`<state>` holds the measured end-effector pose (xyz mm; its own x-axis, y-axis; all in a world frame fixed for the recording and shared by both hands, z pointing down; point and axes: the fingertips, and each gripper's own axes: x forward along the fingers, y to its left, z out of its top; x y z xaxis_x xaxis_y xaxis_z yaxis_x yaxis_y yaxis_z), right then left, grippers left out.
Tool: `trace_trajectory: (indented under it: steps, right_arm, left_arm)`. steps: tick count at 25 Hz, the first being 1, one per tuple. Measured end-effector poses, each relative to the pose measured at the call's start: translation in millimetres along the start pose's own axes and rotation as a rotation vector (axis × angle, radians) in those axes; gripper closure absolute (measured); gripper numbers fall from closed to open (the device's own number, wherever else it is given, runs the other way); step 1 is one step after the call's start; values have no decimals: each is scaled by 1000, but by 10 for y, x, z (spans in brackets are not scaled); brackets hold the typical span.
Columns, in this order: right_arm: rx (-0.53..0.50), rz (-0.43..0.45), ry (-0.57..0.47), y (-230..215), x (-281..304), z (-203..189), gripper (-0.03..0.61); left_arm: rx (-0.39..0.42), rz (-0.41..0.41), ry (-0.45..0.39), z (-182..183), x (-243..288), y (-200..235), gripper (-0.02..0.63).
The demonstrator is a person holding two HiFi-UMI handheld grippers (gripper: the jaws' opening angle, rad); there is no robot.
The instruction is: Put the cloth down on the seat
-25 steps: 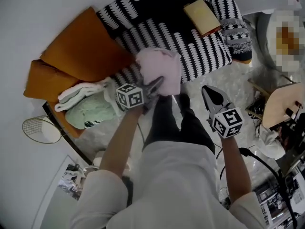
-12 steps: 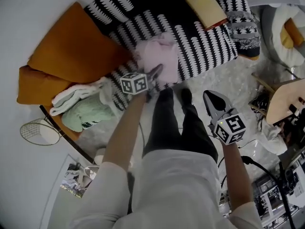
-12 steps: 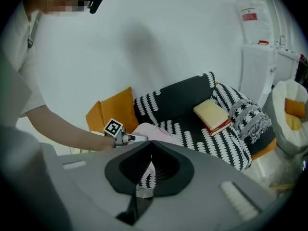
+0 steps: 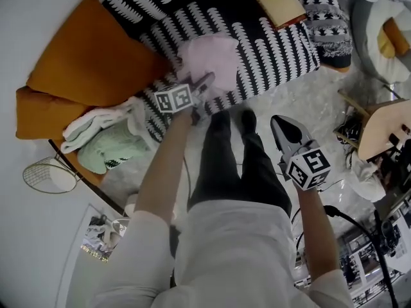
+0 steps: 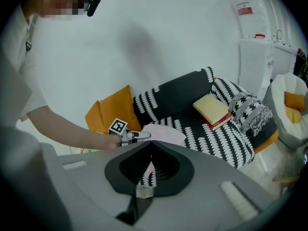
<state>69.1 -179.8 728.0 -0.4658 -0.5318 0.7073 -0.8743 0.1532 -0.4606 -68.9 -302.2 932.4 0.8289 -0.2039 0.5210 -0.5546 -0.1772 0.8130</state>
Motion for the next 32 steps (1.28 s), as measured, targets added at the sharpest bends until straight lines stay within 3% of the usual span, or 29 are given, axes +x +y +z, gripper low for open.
trace_trajectory:
  steps: [7, 13, 19, 26, 32]
  right_arm:
    - [-28, 15, -16, 156, -46, 21, 574]
    - [-86, 34, -52, 288, -320, 215, 574]
    - [-108, 44, -94, 323, -848, 336, 574]
    - [-206, 81, -143, 433, -1492, 391, 574]
    - [-296, 123, -161, 615, -1966, 342, 575]
  left_arm:
    - [13, 35, -21, -18, -204, -72, 308]
    - [33, 41, -51, -17, -558, -435, 307]
    - [111, -9, -63, -198, -939, -1196, 310]
    - [173, -66, -185, -401, -1378, -2186, 367]
    - [203, -51, -282, -717, -1784, -2810, 385]
